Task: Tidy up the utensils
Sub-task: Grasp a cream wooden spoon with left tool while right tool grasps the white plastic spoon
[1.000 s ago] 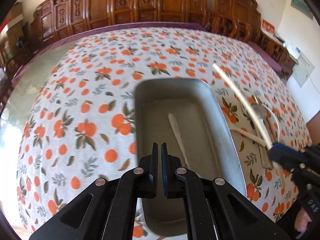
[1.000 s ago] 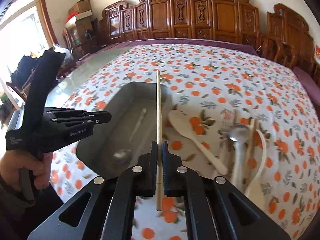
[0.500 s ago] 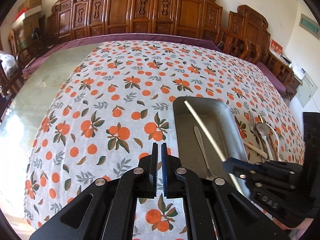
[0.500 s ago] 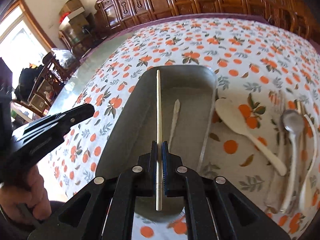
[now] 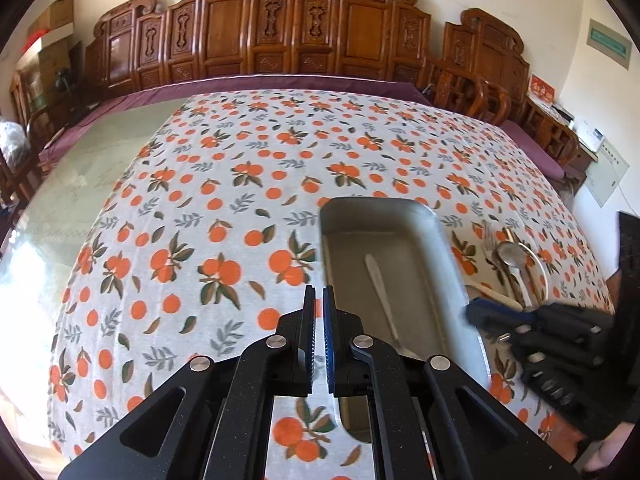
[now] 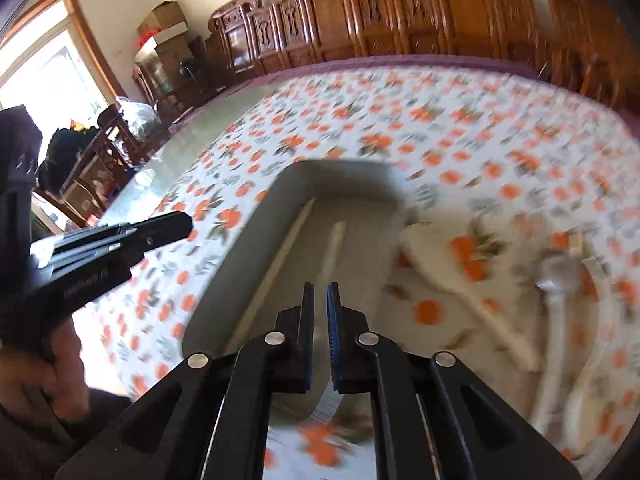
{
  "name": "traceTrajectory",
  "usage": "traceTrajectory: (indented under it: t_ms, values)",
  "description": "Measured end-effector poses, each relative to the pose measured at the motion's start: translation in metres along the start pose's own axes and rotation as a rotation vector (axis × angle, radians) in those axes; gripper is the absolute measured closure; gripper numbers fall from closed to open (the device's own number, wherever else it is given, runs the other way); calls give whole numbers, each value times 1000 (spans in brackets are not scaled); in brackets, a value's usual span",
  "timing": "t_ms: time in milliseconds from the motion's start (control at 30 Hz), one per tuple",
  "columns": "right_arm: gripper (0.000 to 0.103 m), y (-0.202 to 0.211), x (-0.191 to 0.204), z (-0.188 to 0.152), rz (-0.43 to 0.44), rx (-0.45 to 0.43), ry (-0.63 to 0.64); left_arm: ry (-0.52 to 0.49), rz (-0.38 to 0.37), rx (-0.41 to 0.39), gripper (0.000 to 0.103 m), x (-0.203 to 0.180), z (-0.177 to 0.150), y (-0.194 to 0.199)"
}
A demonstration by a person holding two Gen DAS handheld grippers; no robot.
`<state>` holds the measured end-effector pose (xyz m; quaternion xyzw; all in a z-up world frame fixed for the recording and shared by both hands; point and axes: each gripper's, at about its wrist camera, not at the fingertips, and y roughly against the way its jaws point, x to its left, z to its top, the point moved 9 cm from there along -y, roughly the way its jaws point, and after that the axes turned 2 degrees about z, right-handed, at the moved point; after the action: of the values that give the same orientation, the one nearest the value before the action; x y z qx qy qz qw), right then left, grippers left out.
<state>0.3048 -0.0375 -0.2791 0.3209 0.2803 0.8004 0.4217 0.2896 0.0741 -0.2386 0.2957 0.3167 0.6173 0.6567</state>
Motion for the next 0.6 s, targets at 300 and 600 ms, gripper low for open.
traceTrajectory:
  t_ms: [300, 600]
  values:
    - [94, 63, -97, -9, -188, -73, 36, -77, -48, -19, 57, -52, -1, 7]
    - [87, 65, -153, -26, -235, -60, 7, -147, -72, -16, 45, -101, -6, 6]
